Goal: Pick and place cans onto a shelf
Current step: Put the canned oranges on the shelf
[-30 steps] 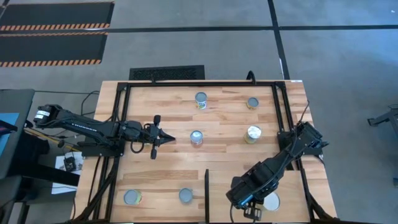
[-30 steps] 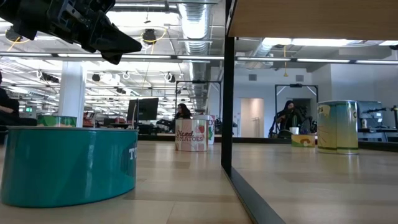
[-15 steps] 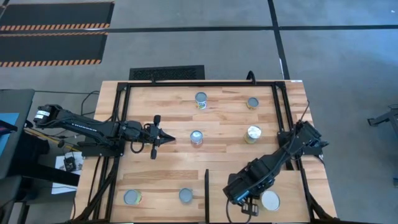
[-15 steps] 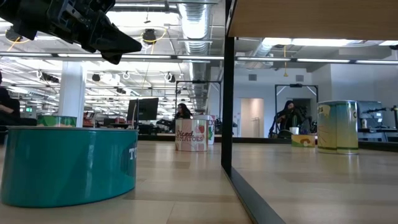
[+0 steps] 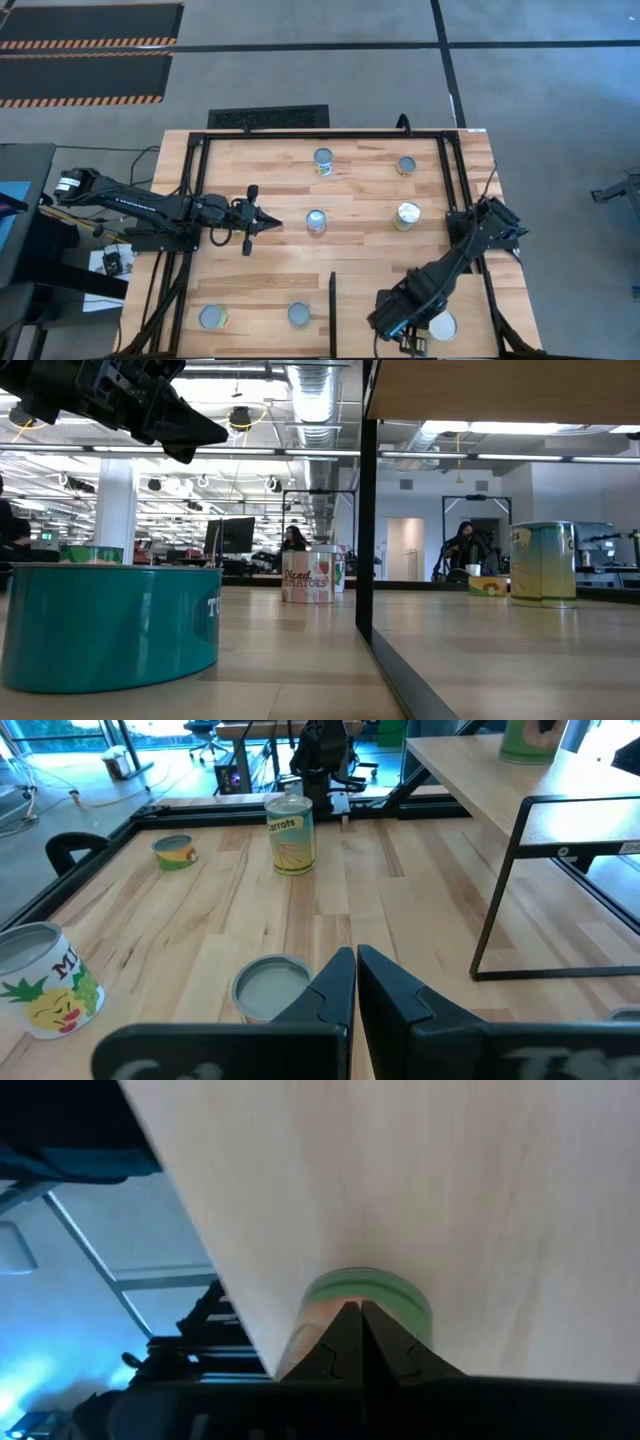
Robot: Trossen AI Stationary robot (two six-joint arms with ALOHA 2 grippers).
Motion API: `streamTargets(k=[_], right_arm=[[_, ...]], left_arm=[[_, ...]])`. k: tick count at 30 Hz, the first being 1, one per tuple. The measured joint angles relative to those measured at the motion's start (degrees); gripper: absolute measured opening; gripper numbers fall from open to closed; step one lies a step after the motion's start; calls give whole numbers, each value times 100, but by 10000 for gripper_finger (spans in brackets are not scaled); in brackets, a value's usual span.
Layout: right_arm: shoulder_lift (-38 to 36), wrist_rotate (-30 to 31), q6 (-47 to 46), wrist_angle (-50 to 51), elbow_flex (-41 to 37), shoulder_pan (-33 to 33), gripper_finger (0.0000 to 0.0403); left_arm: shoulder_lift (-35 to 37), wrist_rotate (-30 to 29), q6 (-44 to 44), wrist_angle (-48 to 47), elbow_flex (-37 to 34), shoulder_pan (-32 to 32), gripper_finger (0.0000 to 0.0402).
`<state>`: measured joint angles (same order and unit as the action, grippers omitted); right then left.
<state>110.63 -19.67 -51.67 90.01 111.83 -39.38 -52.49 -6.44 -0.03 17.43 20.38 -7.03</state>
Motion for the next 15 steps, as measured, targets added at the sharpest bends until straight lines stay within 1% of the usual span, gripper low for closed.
streamTargets(k=[9, 12, 15], right_arm=[[0, 34, -243, 2, 0, -109, 6], [0, 232, -8, 2, 0, -37, 6], [2, 425, 472, 3, 0, 96, 6]], left_arm=[[0, -2, 2, 0, 0, 0, 6], [0, -45, 28, 0, 0, 0, 6], [-1, -46, 28, 0, 0, 0, 6]])
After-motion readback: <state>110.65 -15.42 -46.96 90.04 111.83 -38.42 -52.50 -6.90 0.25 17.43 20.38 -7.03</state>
